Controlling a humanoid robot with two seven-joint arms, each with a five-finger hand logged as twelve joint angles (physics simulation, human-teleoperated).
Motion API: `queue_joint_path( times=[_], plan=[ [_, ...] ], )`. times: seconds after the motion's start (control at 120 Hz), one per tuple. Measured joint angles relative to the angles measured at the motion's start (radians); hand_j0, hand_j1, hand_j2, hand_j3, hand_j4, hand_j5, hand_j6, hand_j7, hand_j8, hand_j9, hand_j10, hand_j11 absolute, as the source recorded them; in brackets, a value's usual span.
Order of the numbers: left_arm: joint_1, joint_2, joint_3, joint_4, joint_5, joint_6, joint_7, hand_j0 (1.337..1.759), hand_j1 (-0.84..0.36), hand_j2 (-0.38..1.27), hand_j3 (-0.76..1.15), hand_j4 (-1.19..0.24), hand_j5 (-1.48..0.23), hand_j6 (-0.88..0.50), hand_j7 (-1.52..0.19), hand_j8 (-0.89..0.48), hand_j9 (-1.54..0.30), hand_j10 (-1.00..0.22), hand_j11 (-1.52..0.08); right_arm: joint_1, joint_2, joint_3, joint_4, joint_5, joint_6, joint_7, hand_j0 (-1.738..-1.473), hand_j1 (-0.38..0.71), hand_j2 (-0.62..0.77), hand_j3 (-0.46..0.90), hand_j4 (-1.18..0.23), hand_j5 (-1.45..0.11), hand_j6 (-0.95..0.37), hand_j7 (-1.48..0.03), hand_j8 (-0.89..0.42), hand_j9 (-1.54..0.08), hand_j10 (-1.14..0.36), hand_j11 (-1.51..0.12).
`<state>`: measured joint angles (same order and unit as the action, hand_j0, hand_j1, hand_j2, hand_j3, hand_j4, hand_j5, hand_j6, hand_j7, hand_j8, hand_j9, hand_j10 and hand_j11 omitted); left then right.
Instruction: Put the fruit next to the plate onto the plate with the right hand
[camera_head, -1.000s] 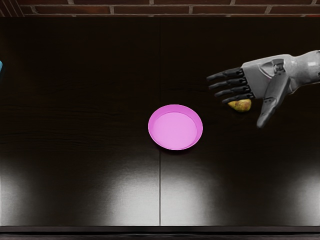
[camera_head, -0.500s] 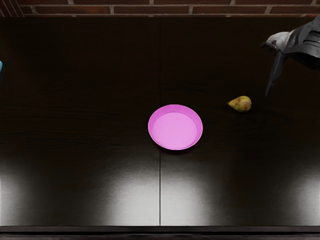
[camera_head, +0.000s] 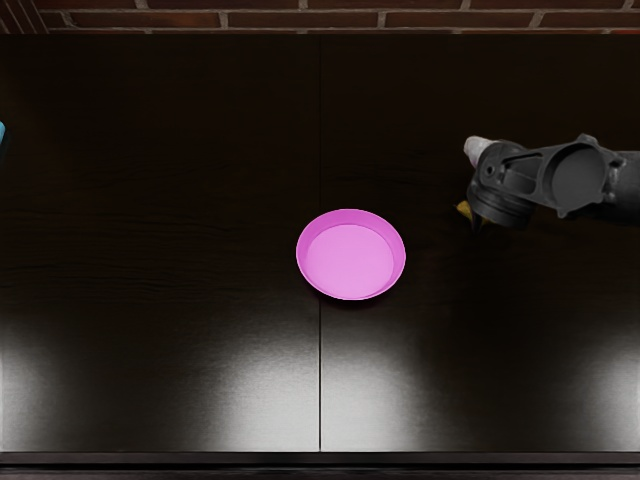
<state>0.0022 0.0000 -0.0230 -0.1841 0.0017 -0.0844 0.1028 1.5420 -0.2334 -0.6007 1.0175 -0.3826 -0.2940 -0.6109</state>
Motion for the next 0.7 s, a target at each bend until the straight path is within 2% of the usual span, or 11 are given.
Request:
queue_joint_path(
  times=[0.7],
  plan=[
    [0.0, 0.0, 0.0, 0.0, 0.0, 0.0, 0.0, 1.658, 0.35, 0.0, 0.0, 0.0, 0.0, 0.0, 0.0, 0.0, 0.0, 0.0, 0.0, -0.065, -0.013, 0.042, -0.018, -0.017, -0.008, 0.0, -1.658, -0.07, -0.05, 0.0, -0.24, -0.31, -0.24, -0.31, -0.24, -0.31, -0.24, -0.31]
  ],
)
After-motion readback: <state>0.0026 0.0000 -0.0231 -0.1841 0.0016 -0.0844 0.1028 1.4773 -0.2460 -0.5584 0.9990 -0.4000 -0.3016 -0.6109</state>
